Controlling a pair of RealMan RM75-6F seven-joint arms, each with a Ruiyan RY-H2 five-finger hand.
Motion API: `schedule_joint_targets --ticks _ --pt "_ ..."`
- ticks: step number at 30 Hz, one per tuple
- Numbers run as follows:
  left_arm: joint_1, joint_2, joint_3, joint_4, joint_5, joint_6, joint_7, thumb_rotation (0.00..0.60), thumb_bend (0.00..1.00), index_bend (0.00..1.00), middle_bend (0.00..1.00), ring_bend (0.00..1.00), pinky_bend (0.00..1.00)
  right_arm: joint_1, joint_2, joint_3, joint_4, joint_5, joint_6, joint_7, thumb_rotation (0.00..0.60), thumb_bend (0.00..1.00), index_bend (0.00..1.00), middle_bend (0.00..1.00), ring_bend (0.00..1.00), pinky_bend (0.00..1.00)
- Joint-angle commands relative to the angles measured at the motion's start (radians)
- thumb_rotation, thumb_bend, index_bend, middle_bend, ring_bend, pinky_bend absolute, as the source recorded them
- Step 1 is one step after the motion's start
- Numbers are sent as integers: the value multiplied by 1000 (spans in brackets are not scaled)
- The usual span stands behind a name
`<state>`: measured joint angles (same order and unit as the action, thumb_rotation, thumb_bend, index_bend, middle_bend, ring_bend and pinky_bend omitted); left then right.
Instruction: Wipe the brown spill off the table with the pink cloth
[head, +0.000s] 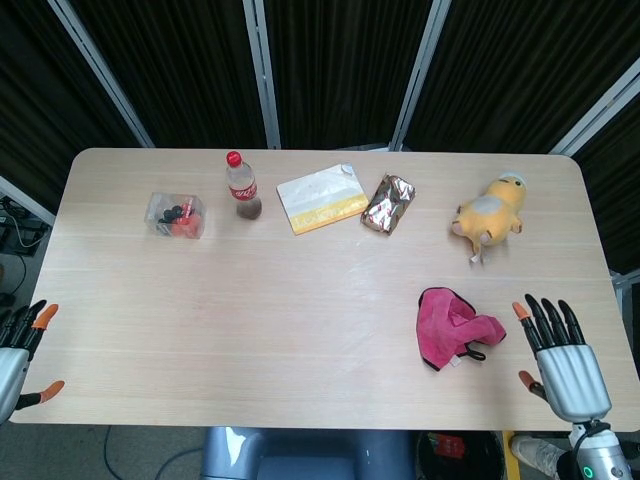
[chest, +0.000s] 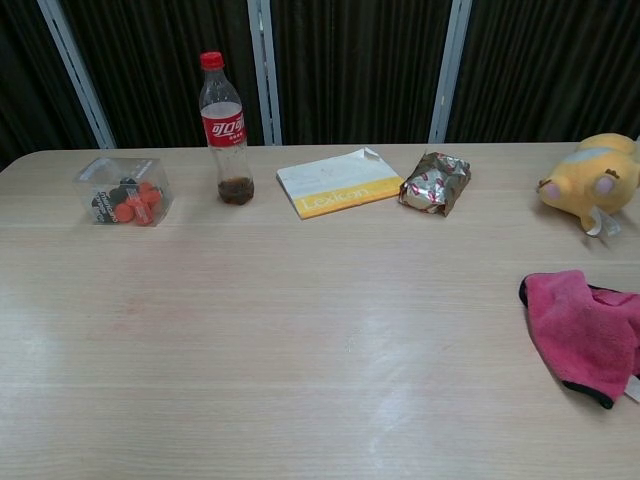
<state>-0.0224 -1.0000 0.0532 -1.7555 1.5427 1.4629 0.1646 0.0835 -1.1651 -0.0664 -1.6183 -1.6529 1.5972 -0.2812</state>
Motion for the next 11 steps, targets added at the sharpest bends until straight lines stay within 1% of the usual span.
schedule_joint_targets --ticks 1,6,11 --pt "-1 0 -1 8 6 2 -5 600 0 0 0 0 0 -13 5 -6 -4 -12 -3 7 600 0 0 0 0 7" --pt "-2 -3 -3 15 6 4 -10 600 0 0 0 0 0 -12 1 0 -8 -4 -23 10 600 0 0 0 0 7" --pt "1 -3 -4 15 8 10 -9 600 0 0 0 0 0 -13 -3 5 -2 -24 -19 24 600 1 0 0 0 6"
